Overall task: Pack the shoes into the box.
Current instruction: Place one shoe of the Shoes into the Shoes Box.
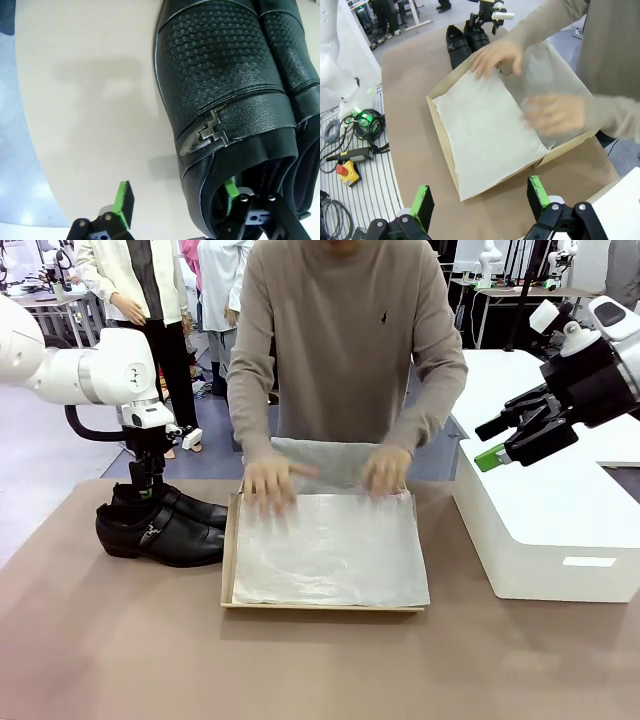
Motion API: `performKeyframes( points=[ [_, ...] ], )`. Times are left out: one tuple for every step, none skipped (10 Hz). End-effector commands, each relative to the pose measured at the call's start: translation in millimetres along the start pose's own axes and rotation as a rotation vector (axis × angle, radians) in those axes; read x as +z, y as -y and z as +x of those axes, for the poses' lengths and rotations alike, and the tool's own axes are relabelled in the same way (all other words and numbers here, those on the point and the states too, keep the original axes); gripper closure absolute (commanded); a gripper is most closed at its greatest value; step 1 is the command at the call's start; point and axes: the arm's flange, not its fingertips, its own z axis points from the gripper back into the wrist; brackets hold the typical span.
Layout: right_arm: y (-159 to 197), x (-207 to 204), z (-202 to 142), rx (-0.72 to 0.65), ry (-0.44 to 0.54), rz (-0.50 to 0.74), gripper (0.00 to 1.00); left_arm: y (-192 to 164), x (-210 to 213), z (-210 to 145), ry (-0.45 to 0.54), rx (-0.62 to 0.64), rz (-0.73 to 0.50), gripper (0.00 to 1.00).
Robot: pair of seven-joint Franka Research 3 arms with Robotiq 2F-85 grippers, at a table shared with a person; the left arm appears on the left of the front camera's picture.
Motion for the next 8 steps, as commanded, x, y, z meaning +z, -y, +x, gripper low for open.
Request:
performKeyframes(
  points=[
    [3.9, -1.6, 2.1, 0.025, 0.028, 0.009, 0.0, -5.9, 5.4, 0.1, -0.017, 0.009, -0.011, 0.57],
    [3.9, -1.6, 2.1, 0.025, 0.028, 0.009, 0.0, -6.1, 5.6, 0.0, -0.015, 0.009, -0.014, 0.76],
    [3.9, -1.6, 2.1, 0.025, 0.028, 0.009, 0.0, -6.1, 5.4, 0.3, -0.016, 0.009, -0.016, 0.95],
    [3.9, -1.6, 2.1, 0.025, 0.028, 0.009, 0.0, -6.4, 5.2, 0.2, -0.018, 0.012, -0.017, 1.0],
    [3.9, -1.6, 2.1, 0.025, 0.028, 0.009, 0.0, -6.2, 5.4, -0.3, -0.018, 0.013, -0.018, 1.0],
    [3.9, -1.6, 2.1, 0.025, 0.028, 0.009, 0.0, -6.0, 5.7, -0.7, -0.019, 0.014, -0.021, 1.0],
    [3.9, -1.6, 2.1, 0.025, 0.028, 0.009, 0.0, -5.6, 5.8, -0.5, -0.026, 0.015, -0.021, 1.0],
    [3.9, -1.6, 2.1, 0.025, 0.028, 0.009, 0.0, -4.9, 6.2, -0.5, -0.033, 0.015, -0.014, 1.0]
  ],
)
